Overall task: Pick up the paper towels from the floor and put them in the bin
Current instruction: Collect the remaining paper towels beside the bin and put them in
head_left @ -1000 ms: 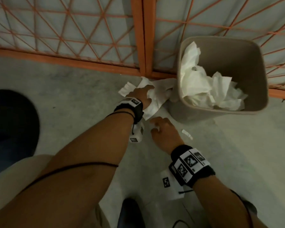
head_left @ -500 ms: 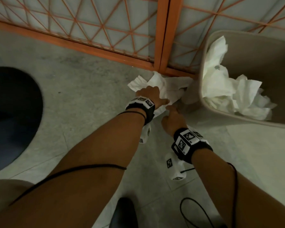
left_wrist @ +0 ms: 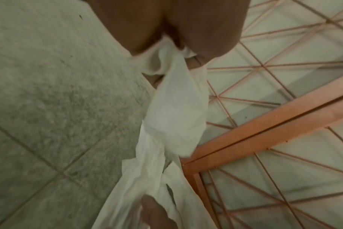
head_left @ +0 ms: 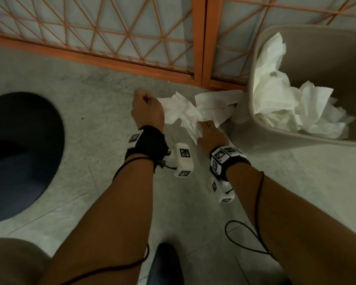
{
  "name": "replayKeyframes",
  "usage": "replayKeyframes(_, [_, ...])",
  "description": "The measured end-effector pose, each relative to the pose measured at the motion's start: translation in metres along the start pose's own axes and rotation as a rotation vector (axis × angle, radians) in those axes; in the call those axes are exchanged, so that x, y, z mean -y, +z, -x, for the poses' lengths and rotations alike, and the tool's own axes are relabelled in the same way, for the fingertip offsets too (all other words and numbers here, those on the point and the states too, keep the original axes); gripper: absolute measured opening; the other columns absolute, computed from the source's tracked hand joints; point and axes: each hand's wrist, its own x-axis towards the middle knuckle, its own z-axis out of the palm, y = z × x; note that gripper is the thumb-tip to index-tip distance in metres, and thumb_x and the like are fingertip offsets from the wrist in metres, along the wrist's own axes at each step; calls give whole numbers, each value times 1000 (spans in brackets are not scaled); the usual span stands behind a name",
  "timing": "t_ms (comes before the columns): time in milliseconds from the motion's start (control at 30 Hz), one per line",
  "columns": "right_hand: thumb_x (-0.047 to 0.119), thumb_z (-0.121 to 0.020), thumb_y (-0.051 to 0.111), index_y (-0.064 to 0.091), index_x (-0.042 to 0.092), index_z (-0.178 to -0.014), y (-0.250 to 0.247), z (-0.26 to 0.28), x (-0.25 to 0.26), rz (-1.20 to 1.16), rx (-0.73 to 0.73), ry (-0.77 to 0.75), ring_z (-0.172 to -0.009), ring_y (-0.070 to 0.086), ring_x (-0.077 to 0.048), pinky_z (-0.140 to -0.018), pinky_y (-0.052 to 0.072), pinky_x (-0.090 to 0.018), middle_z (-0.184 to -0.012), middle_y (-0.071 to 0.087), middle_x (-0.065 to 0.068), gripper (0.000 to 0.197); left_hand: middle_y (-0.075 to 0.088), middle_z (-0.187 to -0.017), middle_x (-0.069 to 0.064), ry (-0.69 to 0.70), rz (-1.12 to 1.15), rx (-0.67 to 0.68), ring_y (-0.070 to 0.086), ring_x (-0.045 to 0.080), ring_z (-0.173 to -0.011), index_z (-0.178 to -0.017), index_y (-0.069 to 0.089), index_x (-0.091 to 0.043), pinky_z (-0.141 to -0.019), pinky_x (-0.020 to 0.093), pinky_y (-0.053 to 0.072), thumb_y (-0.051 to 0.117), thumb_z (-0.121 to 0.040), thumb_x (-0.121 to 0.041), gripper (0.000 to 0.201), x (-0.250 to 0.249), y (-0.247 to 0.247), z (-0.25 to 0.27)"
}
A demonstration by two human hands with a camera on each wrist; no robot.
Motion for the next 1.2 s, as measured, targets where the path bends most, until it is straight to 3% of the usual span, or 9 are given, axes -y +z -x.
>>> replayKeyframes(200, [17,-98,45,65,11,-117,3,5,-12,169,-132,-43,-104,62,-36,-85,49,-38,-127,52,-10,29,55,-90,5,-66,72,-12,49,19,-82,-88,51,-13,-66,21,33,42,-98,-17,14,5,-22,-2])
replayKeyframes(367, [22,-97,48,68,13,-110,7,33,-22,155,-167,-85,-103,62,-30,-84,50,-37,-115,59,-7,26,57,-97,1,-112,-49,65,53,18,-86,-94,54,-17,-63,18,34,53,-90,-15,4,6,-16,5])
replayKeyframes(600, [18,-91,55,59,10,-100,2,104,-28,-346,-289,1,-82,60,-25,-69,43,-27,-98,63,-9,13,65,-112,13,80,-137,335,60,28,-104,-95,62,-12,-85,27,46,41,-84,3,28,-15,31,14])
replayKeyframes(733, [7,-88,52,56,12,-92,6,141,-36,-526,-299,181,-71,58,-25,-60,47,-26,-79,63,-8,8,58,-123,12,216,-455,622,60,32,-109,-114,61,-18,-95,39,49,49,-90,-22,27,-8,71,19])
replayKeyframes(800, [3,-90,52,66,12,-97,13,156,-43,-586,-369,212,-72,56,-18,-60,40,-10,-83,65,-6,18,43,-138,10,281,-611,778,58,35,-113,-133,48,-31,-100,43,48,53,-90,-30,43,3,86,24])
replayKeyframes(867, [3,-94,50,71,5,-102,17,162,-46,-587,-375,253,-84,54,-15,-68,36,-10,-92,61,-3,23,26,-153,6,359,-747,868,53,38,-121,-145,32,-40,-105,46,45,52,-92,-34,57,13,95,22])
replayKeyframes(933, [6,-95,48,70,3,-87,20,159,-43,-574,-311,283,-85,53,-20,-73,35,-21,-90,57,-4,23,18,-158,5,414,-854,857,51,38,-126,-147,28,-39,-106,46,43,49,-94,-35,57,24,93,9])
replayKeyframes(1033, [19,-91,52,45,10,-58,8,148,-35,-646,-280,366,-76,51,-27,-69,36,-30,-77,53,-9,35,40,-148,11,469,-929,713,54,37,-122,-136,51,-24,-103,45,44,48,-97,-30,40,21,87,-7])
replayKeyframes(1200, [32,-85,58,50,11,-61,-11,155,-32,-623,-340,381,-75,51,-24,-68,33,-27,-80,55,-9,33,58,-120,22,506,-757,569,60,39,-106,-110,61,0,-89,43,48,45,-95,-16,28,18,68,-19])
